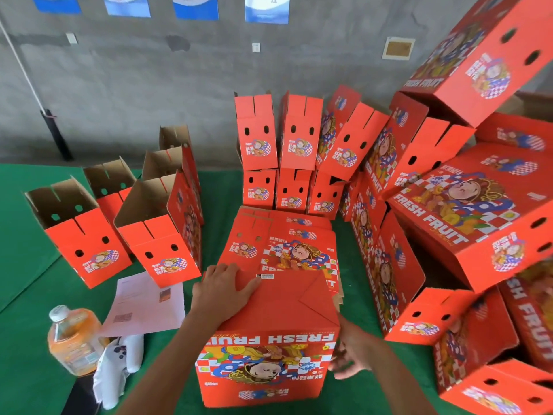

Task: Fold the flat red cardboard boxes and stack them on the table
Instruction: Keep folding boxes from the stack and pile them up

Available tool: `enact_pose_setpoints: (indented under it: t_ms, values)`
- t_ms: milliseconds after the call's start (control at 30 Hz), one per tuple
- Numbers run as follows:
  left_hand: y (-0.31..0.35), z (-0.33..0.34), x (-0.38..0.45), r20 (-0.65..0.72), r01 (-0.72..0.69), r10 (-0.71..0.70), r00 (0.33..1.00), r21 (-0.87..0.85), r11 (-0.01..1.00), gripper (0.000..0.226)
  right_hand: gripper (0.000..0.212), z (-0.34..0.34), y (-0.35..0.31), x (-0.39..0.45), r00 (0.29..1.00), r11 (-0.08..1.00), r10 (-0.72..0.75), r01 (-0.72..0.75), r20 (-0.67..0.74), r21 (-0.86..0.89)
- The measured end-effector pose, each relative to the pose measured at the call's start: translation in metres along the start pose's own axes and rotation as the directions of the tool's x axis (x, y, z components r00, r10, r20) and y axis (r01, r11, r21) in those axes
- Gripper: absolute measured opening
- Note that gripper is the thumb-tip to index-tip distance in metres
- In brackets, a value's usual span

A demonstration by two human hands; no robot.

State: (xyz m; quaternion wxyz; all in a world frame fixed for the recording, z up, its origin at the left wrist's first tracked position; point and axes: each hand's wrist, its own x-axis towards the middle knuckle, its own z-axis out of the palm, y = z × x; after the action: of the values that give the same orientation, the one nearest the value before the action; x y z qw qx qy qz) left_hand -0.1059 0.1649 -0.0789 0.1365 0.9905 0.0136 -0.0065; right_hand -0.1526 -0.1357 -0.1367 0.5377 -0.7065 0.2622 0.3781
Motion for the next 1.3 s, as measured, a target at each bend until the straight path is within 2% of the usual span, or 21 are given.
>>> enact_pose_setpoints:
  t_ms: [133,233,467,567,633,700,767,800,867,900,967,1033,1100,1167,1300]
  values:
    - [-0.003,-0.005,-0.004,-0.080,0.023,-0.031,0.996,-0.090,0.996,0.060,0.055,0.007,0.000,-0.004,0.998,0.979,0.060,-0.066,-0.035,-0.195]
    - [-0.008,-0.008,-0.007,-0.145,0.050,-0.065,0.987,-0.108,0.993,0.056,0.062,0.010,-0.007,-0.013,1.000,0.990,0.001,-0.004,-0.016,-0.138]
    - [-0.027,-0.041,-0.019,-0.271,0.070,-0.129,0.954,-0.217,0.974,0.046,0.069,0.017,-0.018,-0.031,0.970,0.990,-0.136,0.124,0.202,0.072]
    - [-0.037,-0.073,-0.023,-0.402,0.042,-0.166,0.901,-0.300,0.953,0.044,0.076,0.015,-0.051,-0.057,0.947,0.968,-0.252,0.250,0.198,0.038]
    - [-0.044,-0.096,-0.022,-0.513,-0.031,-0.162,0.843,-0.348,0.937,0.044,0.081,0.013,-0.085,-0.081,0.908,0.922,-0.386,0.387,0.160,0.029]
    - [-0.051,-0.118,-0.019,-0.585,-0.173,-0.129,0.801,-0.432,0.885,0.041,0.077,0.017,-0.121,-0.109,0.819,0.826,-0.564,0.561,0.104,0.059]
    - [-0.057,-0.137,-0.016,-0.620,-0.339,-0.078,0.781,-0.524,0.781,0.039,0.070,0.028,-0.154,-0.134,0.693,0.692,-0.721,0.721,0.013,-0.031]
    - [-0.058,-0.144,-0.015,-0.618,-0.396,-0.049,0.784,-0.561,0.727,0.039,0.064,0.035,-0.168,-0.144,0.616,0.613,-0.788,0.782,-0.013,-0.113]
    - [-0.060,-0.155,-0.015,-0.551,-0.444,0.029,0.834,-0.638,0.629,0.038,0.054,0.056,-0.190,-0.155,0.430,0.415,-0.903,0.859,-0.019,-0.300]
    - [-0.060,-0.158,-0.016,-0.501,-0.442,0.069,0.863,-0.680,0.585,0.035,0.051,0.069,-0.199,-0.156,0.325,0.298,-0.946,0.856,-0.009,-0.423]
    - [-0.062,-0.162,-0.016,-0.430,-0.415,0.103,0.897,-0.740,0.529,0.035,0.051,0.102,-0.215,-0.151,0.125,0.061,-0.991,0.744,0.049,-0.666]
    - [-0.065,-0.168,-0.018,-0.478,-0.453,0.089,0.874,-0.733,0.508,0.049,0.056,0.141,-0.227,-0.147,-0.036,-0.133,-0.990,0.609,0.140,-0.782]
    - [-0.077,-0.175,-0.022,-0.567,-0.516,0.068,0.821,-0.686,0.513,0.064,0.057,0.179,-0.238,-0.144,-0.128,-0.236,-0.972,0.557,0.198,-0.796]
    - [-0.101,-0.180,-0.024,-0.637,-0.554,0.052,0.769,-0.623,0.552,0.073,0.057,0.212,-0.249,-0.139,-0.188,-0.297,-0.955,0.561,0.231,-0.773]
    - [-0.178,-0.192,-0.037,-0.620,-0.430,-0.129,0.774,-0.663,0.613,0.095,0.059,0.292,-0.277,-0.130,-0.249,-0.421,-0.906,0.601,0.341,-0.679]
